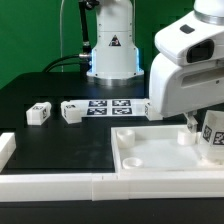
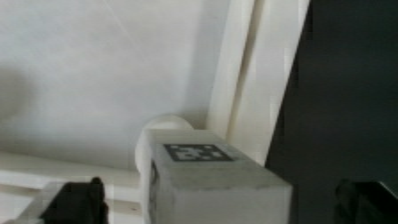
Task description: Assemble one leg
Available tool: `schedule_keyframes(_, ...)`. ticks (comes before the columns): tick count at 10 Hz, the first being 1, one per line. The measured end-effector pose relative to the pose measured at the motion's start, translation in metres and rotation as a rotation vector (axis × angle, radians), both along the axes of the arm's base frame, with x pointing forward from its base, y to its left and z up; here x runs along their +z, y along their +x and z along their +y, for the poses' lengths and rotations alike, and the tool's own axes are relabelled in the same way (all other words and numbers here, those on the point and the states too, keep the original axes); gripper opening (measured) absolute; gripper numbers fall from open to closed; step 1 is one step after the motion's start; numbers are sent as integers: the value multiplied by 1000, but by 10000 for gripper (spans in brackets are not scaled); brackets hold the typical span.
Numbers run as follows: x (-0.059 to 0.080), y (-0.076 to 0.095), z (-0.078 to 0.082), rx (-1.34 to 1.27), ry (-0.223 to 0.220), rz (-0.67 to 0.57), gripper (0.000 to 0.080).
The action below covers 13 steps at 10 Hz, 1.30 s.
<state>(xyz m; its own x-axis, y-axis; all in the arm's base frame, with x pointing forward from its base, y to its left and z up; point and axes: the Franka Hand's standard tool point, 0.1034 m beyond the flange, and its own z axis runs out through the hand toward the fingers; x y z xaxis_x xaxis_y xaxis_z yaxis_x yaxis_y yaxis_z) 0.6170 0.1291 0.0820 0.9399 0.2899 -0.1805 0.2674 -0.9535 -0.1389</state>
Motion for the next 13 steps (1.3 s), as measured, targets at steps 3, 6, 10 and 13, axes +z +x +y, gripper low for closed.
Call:
schedule_keyframes(3, 0, 0, 0, 0, 0, 1, 450)
schedule_keyframes(6, 0, 0, 0, -1, 0, 1, 318)
schedule_keyframes(10, -1, -1, 1, -170, -32, 18, 318)
schedule_keyframes(13, 1, 1, 0, -574, -120, 52, 320)
